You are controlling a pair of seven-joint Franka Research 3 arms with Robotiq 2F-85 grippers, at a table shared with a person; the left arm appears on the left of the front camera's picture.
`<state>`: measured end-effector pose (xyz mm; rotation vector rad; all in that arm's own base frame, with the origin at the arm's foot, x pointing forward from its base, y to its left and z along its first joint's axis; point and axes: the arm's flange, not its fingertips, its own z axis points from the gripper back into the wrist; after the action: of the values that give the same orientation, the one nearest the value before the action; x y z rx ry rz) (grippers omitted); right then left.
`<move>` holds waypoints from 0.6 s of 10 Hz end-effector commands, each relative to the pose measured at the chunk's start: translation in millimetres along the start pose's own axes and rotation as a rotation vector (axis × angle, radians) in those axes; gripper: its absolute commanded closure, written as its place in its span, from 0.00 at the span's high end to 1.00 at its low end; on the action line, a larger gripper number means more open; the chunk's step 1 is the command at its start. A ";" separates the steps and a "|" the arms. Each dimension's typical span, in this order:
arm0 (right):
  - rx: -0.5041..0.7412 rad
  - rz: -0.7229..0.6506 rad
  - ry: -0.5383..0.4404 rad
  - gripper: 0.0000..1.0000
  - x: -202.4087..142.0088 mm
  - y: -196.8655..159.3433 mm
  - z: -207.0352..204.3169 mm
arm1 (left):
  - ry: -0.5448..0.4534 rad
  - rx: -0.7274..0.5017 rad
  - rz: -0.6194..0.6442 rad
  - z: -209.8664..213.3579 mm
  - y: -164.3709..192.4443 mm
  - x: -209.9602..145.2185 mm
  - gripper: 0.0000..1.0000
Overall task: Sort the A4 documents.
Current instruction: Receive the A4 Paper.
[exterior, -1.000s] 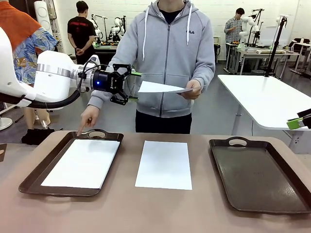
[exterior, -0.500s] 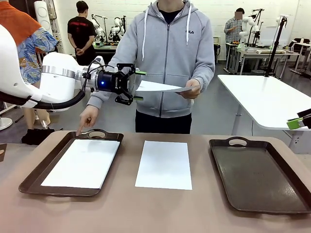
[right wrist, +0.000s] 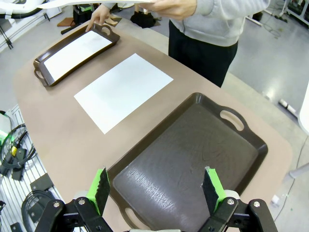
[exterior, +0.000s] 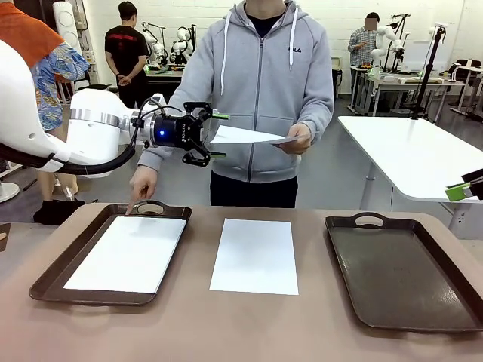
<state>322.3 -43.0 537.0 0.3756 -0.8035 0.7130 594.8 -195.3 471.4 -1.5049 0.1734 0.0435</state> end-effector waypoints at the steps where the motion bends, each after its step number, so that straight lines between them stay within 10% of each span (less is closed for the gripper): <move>1: 0.023 0.002 -0.012 1.00 -0.6 -0.9 -2.7 | 0.025 -0.039 0.011 -6.6 -5.4 7.0 0.82; 4: 0.023 0.002 -0.012 1.00 -0.6 -0.9 -2.7 | 0.039 -0.035 0.011 -7.8 -5.6 6.9 0.59; 5: 0.023 0.002 -0.012 1.00 -0.6 -0.9 -2.7 | 0.040 -0.029 0.016 -5.7 -5.9 5.8 0.69; 6: 0.023 0.002 -0.012 1.00 -0.6 -0.9 -2.7 | 0.037 -0.022 0.021 -2.7 -5.2 5.7 0.40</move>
<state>322.3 -43.0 537.0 0.3756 -0.8035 0.7130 595.9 -199.3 471.0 -1.5263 0.1994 0.0233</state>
